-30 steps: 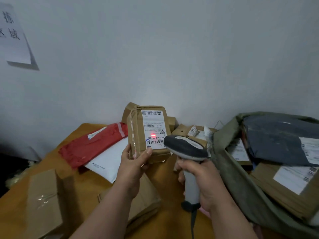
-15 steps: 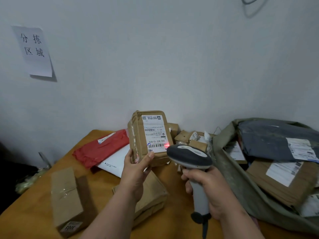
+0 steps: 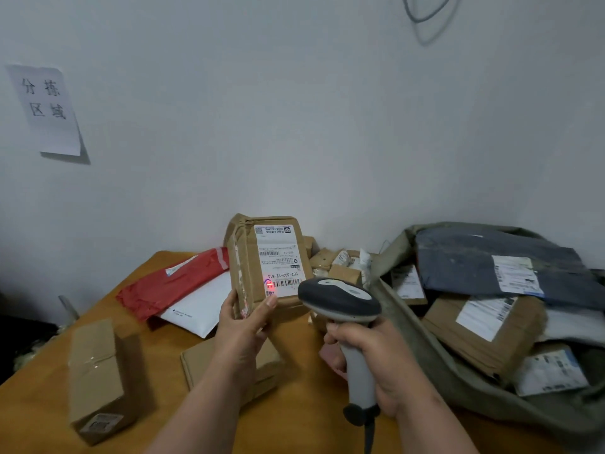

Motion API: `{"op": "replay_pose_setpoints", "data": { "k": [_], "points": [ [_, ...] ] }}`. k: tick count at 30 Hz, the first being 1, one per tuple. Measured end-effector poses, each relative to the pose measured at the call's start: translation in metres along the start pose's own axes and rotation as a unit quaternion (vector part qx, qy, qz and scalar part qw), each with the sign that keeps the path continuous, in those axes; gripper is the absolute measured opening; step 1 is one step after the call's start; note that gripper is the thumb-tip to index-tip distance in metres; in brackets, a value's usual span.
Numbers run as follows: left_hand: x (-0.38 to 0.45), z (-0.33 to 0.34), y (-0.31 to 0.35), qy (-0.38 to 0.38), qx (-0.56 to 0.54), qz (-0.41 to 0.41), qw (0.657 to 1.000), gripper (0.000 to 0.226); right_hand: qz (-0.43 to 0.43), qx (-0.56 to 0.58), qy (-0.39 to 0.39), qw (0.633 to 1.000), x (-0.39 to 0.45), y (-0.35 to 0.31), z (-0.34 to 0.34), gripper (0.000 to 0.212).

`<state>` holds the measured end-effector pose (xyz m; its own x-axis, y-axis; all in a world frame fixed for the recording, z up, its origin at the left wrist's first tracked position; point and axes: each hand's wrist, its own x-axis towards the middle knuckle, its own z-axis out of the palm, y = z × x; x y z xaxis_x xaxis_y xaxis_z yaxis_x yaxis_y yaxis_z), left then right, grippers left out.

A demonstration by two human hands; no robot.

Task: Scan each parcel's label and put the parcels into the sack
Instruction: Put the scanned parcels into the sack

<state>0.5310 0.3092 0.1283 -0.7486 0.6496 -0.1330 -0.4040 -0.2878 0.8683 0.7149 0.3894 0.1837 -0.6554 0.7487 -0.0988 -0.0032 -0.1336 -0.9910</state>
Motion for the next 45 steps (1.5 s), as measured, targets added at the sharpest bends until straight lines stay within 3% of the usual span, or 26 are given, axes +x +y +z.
{"op": "replay_pose_setpoints", "data": {
  "k": [4, 8, 14, 19, 22, 26, 31, 34, 38, 42, 43, 45],
  "points": [
    [-0.013, 0.026, -0.013, -0.012, -0.007, -0.019, 1.000, 0.105, -0.008, -0.009, 0.057, 0.998, -0.012, -0.002, -0.033, 0.012],
    [-0.025, 0.057, -0.028, -0.042, -0.029, -0.057, 0.997, 0.088, -0.003, 0.042, 0.164, 0.986, -0.015, 0.004, -0.071, 0.009],
    [-0.037, 0.102, -0.047, -0.114, 0.011, -0.144, 0.983, 0.087, 0.012, 0.090, 0.253, 0.963, -0.013, 0.018, -0.109, 0.046],
    [-0.022, 0.141, -0.049, -0.164, 0.040, -0.189, 0.967, 0.081, -0.020, 0.156, 0.257, 0.953, 0.000, 0.017, -0.116, 0.092],
    [-0.011, 0.159, -0.056, -0.202, 0.052, -0.220, 0.953, 0.065, -0.047, 0.199, 0.251, 0.946, 0.013, 0.016, -0.115, 0.105],
    [0.007, 0.174, -0.067, -0.229, 0.110, -0.224, 0.941, 0.080, -0.063, 0.234, 0.278, 0.929, 0.033, 0.020, -0.123, 0.103],
    [0.032, 0.202, -0.078, -0.236, 0.189, -0.204, 0.931, 0.087, -0.013, 0.298, 0.317, 0.901, 0.068, 0.023, -0.146, 0.111],
    [0.055, 0.221, -0.085, -0.210, 0.229, -0.157, 0.937, 0.080, 0.015, 0.325, 0.291, 0.900, 0.096, 0.021, -0.161, 0.105],
    [0.085, 0.233, -0.090, -0.209, 0.271, -0.151, 0.927, 0.085, 0.037, 0.321, 0.281, 0.904, 0.131, 0.022, -0.186, 0.085],
    [0.129, 0.235, -0.110, -0.115, 0.240, -0.163, 0.950, 0.067, 0.065, 0.337, 0.280, 0.897, 0.160, 0.028, -0.209, 0.073],
    [0.139, 0.238, -0.119, -0.091, 0.249, -0.159, 0.951, 0.059, 0.075, 0.333, 0.278, 0.898, 0.165, 0.031, -0.212, 0.070],
    [0.161, 0.240, -0.141, -0.071, 0.291, -0.168, 0.939, 0.063, 0.090, 0.323, 0.282, 0.899, 0.174, 0.039, -0.218, 0.069]
  ]
}}
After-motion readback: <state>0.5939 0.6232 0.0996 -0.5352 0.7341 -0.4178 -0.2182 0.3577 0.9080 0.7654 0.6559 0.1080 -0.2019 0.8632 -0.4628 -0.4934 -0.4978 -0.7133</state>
